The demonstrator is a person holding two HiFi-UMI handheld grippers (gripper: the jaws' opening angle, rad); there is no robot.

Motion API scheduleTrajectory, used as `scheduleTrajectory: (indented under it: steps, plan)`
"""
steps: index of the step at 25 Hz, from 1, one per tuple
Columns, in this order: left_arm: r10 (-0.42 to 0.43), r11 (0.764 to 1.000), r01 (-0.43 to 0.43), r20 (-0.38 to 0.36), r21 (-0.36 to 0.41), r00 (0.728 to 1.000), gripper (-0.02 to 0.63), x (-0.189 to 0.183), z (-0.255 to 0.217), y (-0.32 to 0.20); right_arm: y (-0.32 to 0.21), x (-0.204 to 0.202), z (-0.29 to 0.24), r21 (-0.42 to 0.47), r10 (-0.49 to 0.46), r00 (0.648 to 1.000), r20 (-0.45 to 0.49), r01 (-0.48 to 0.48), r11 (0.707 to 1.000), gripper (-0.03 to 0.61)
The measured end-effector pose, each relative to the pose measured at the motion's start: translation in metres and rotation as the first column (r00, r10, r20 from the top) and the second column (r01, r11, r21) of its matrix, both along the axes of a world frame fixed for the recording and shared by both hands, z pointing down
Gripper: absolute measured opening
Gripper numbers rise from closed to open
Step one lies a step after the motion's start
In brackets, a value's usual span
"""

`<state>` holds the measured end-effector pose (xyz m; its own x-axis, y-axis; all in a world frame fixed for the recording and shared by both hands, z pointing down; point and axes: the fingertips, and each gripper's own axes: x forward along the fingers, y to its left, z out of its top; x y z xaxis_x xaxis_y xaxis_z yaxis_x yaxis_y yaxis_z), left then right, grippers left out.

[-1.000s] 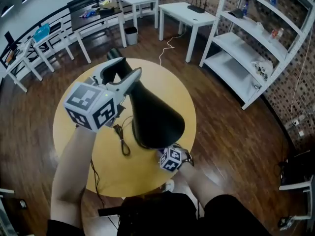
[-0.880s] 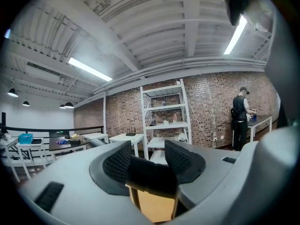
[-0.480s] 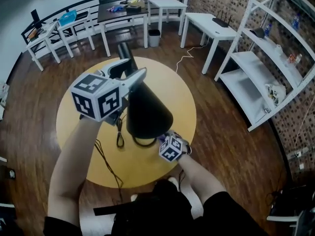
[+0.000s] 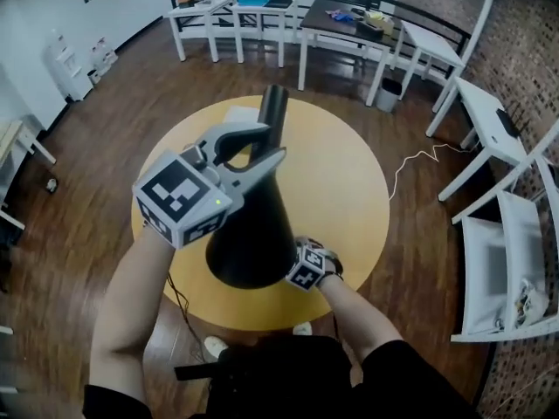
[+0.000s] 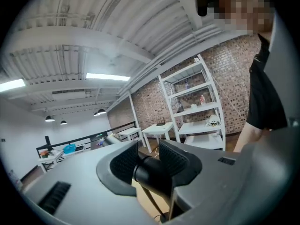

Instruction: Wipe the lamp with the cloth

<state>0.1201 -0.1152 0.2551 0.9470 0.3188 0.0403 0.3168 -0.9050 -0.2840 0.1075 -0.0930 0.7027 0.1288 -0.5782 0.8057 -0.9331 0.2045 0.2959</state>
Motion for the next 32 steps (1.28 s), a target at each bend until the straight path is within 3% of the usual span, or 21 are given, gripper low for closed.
scheduleTrajectory:
  steps: [2, 4, 5, 8, 10, 15, 19, 21, 26, 29, 32]
  plan:
    - [-0.015, 1.0, 0.015, 0.036, -0.002, 0.999, 0.148, -0.01, 0.004, 0.004, 0.001, -0.006, 0.006, -0.02, -0.041, 0.999, 0.001, 0.041, 0.999, 0.101]
    - [-0.01, 0.999, 0.014, 0.084, -0.045, 0.996, 0.217, -0.024, 0.01, 0.005, 0.001, -0.015, 0.012, -0.054, -0.069, 0.998, 0.012, 0.069, 0.996, 0.1]
    - [-0.01, 0.997, 0.018, 0.102, -0.073, 0.995, 0.221, -0.032, 0.011, 0.004, 0.002, -0.022, 0.015, -0.074, -0.087, 0.996, 0.023, 0.088, 0.993, 0.1]
    - [-0.016, 0.989, 0.035, 0.133, -0.14, 0.991, 0.221, -0.052, 0.012, 0.003, 0.004, -0.048, 0.025, -0.118, -0.136, 0.988, 0.073, 0.144, 0.983, 0.098]
    - [-0.028, 0.988, 0.05, 0.15, -0.145, 0.988, 0.221, -0.058, 0.013, 0.005, 0.006, -0.063, 0.027, -0.117, -0.142, 0.985, 0.103, 0.153, 0.981, 0.098]
    - [-0.069, 0.989, 0.088, 0.157, -0.119, 0.985, 0.218, -0.06, 0.015, 0.01, 0.014, -0.065, 0.019, -0.079, -0.055, 0.987, 0.149, 0.068, 0.995, 0.098]
    - [-0.06, 0.985, 0.086, 0.173, -0.148, 0.983, 0.193, -0.059, 0.022, 0.013, 0.027, -0.065, 0.021, -0.189, -0.19, 0.978, 0.081, 0.202, 0.961, 0.098]
    - [-0.064, 0.984, 0.092, 0.179, -0.153, 0.982, 0.193, -0.059, 0.024, 0.012, 0.022, -0.055, 0.021, -0.212, -0.272, 0.96, 0.067, 0.28, 0.936, 0.098]
    - [-0.101, 0.977, 0.136, 0.203, -0.167, 0.974, 0.195, -0.055, 0.032, 0.007, -0.022, 0.007, 0.012, -0.069, -0.322, 0.937, 0.133, 0.333, 0.94, 0.098]
    - [-0.142, 0.97, 0.18, 0.224, -0.162, 0.964, 0.198, -0.056, 0.036, 0.007, -0.046, 0.051, 0.01, -0.094, -0.413, 0.91, 0.043, 0.415, 0.905, 0.098]
    - [-0.256, 0.957, 0.279, 0.215, -0.085, 0.943, 0.205, -0.057, 0.036, 0.015, -0.066, 0.081, 0.013, -0.101, -0.478, 0.878, -0.008, 0.475, 0.874, 0.098]
